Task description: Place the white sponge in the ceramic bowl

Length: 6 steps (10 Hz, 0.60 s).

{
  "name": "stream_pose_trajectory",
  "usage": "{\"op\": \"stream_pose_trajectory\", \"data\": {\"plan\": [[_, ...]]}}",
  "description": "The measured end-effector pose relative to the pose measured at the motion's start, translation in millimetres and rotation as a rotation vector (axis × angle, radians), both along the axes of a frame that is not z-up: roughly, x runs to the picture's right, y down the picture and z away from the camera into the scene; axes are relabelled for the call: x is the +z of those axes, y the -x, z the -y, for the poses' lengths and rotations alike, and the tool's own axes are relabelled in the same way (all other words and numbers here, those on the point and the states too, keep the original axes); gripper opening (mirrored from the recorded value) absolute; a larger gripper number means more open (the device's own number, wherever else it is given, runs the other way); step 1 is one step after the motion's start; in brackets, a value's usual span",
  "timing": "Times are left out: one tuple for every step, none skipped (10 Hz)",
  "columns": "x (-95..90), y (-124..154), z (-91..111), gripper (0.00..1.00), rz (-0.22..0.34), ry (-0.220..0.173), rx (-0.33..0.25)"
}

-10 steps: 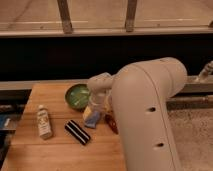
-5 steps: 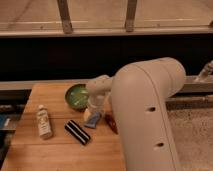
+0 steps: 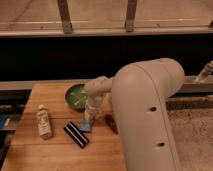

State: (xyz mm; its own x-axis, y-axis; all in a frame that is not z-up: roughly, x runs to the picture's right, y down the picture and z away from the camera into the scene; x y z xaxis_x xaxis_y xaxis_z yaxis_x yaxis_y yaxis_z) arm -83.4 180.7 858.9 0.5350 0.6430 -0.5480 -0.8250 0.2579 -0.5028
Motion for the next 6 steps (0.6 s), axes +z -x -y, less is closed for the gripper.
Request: {"op": "stream_pose_trajectory", "data": {"plan": [[-0.1, 1, 0, 0.00, 0.005, 0.001, -0.002], [-0.6, 3, -1, 0.00, 0.010, 0.002, -0.002], [-2.4, 5, 1, 0.00, 0.017, -0.001, 0.001], [-5.0, 7, 4, 0.00, 0.026, -0.008, 0.007], [-7.2, 6, 7, 0.00, 0.028, -0.012, 0.010], [-9.2, 5, 12, 0.00, 0.033, -0.023, 0.019]]}}
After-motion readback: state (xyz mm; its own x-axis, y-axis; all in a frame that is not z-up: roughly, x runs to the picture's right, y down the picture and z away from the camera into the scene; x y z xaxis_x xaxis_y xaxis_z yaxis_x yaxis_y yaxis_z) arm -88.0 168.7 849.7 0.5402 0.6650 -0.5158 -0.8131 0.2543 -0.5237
